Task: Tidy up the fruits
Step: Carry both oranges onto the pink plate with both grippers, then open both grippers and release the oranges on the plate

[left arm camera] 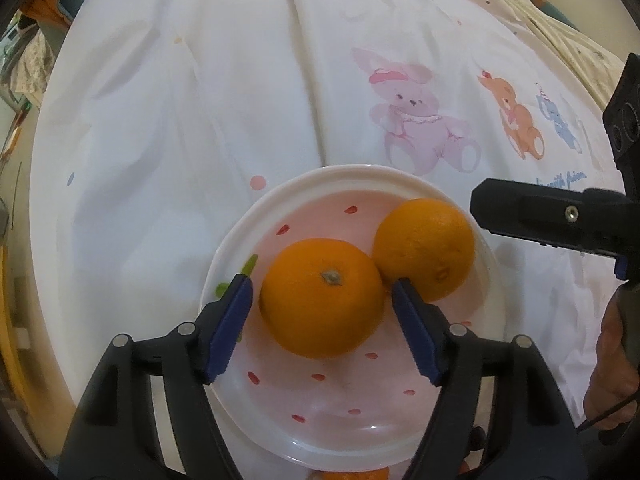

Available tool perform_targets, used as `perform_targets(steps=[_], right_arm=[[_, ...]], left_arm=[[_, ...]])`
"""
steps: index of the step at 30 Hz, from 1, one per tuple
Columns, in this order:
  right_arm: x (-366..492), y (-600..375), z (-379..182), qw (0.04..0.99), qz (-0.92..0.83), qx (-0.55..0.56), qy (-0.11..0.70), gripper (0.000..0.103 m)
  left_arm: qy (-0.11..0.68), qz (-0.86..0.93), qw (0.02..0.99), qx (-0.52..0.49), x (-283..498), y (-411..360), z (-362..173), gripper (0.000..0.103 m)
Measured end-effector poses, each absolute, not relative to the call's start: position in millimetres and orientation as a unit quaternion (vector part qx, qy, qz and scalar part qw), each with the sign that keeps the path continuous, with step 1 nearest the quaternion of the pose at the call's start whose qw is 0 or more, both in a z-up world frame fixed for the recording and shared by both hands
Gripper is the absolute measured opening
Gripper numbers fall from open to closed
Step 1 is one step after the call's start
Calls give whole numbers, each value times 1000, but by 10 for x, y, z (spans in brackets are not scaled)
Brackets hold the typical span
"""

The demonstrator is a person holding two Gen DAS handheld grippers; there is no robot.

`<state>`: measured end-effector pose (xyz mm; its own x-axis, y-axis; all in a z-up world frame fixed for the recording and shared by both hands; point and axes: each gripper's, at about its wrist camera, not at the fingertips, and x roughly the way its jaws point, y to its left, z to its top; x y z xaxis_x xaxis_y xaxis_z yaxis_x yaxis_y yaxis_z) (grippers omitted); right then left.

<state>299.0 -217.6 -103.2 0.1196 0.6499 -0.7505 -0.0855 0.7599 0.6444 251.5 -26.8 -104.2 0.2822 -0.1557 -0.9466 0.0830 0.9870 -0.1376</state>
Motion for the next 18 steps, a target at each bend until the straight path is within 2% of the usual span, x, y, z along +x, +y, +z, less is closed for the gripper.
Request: perform_targets(steps=[8,14,18], right_arm=[[2936,-2276,-909,720,252,236,602,78],[2788,-2331,-807,731,245,231,594,79],[2567,-2434,-646,750,235,236,571,89]], left_arm=[[594,-74,800,-34,2475,-302,-983,71],[570,-71,818,-38,2310,-239,-731,71],[554,-57,830,-38,2140,-136,-506,71]])
